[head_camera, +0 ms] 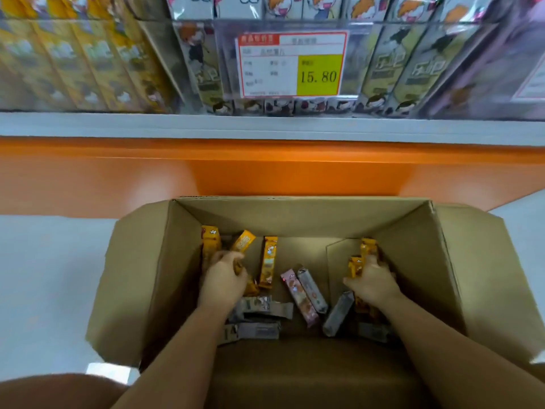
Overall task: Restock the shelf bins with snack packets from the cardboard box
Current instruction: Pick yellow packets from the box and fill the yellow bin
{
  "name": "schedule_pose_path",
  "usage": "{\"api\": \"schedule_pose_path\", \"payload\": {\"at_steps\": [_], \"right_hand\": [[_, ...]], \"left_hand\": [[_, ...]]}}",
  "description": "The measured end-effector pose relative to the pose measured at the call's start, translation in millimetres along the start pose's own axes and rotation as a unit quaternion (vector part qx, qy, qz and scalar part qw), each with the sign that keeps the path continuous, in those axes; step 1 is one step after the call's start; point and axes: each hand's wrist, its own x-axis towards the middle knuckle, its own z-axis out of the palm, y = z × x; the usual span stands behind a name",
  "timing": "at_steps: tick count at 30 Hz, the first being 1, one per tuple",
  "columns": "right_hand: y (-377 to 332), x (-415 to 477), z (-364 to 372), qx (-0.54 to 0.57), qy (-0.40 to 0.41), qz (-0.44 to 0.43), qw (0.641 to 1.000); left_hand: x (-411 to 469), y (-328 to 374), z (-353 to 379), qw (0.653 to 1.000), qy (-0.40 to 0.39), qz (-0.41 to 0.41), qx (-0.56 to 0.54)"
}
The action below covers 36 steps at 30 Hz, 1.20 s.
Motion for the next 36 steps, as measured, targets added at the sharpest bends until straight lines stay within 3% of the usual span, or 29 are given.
{"api": "schedule_pose_path", "payload": {"at_steps": [5,9,19,24,36], "right_hand": [[1,7,14,-0.051,-0.02,-0.005,0.998],[1,8,17,-0.022,-0.06,-0.032,0.997],[-7,7,24,-0.217,-0.017,-0.227,0.949],[-3,10,26,-0.252,-0.028,-0.197,0.947],[-5,-5,2,-0.224,-0.046,-0.245,0.942]], "left_hand": [[12,-8,10,0.999,-0.024,-0.037,0.021],[13,-9,18,0.997,-0.053,-0.029,0.041],[12,-11,22,0.997,-0.046,-0.018,0.054],[8,-9,20,0.997,-0.049,-0.023,0.062],[-2,6,11,0.998,-0.029,0.009,0.06]]}}
